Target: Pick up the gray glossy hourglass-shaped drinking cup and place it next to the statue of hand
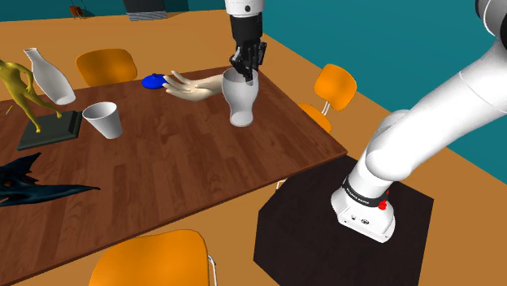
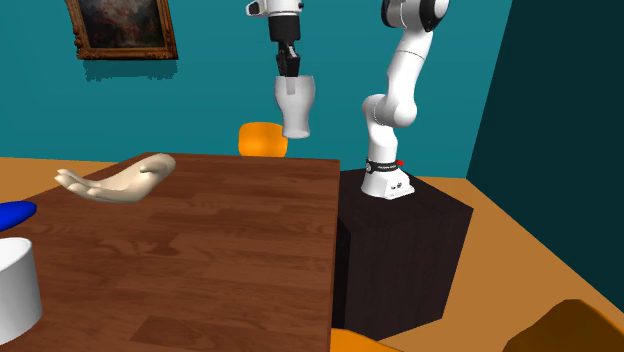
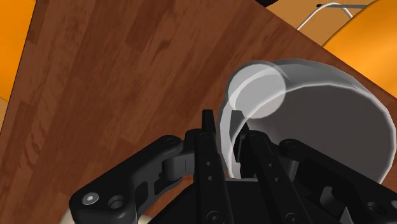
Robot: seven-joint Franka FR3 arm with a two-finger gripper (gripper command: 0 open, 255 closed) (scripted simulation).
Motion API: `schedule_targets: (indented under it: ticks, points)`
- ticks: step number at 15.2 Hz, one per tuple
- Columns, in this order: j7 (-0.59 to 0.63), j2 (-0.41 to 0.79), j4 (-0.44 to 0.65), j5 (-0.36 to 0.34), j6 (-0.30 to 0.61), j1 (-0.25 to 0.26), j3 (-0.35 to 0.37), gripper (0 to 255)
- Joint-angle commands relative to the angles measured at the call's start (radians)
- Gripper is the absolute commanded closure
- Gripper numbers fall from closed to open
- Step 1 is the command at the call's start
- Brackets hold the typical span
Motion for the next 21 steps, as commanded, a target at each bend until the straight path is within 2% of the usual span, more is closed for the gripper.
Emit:
schedule_targets:
  ticks: [1, 12, 17, 21]
  points:
    - [-0.002, 0.003, 0.027, -0.001, -0.025, -0.001, -0.002, 255]
    - [-0.161, 0.292, 0.313, -0.097, -0.02, -0.089, -0.097, 255]
    - [-0.226, 0.452, 0.507, -0.126, -0.051, -0.121, -0.129, 255]
    - [-0.277, 0.603, 0.708, -0.145, -0.098, -0.143, -0.151, 255]
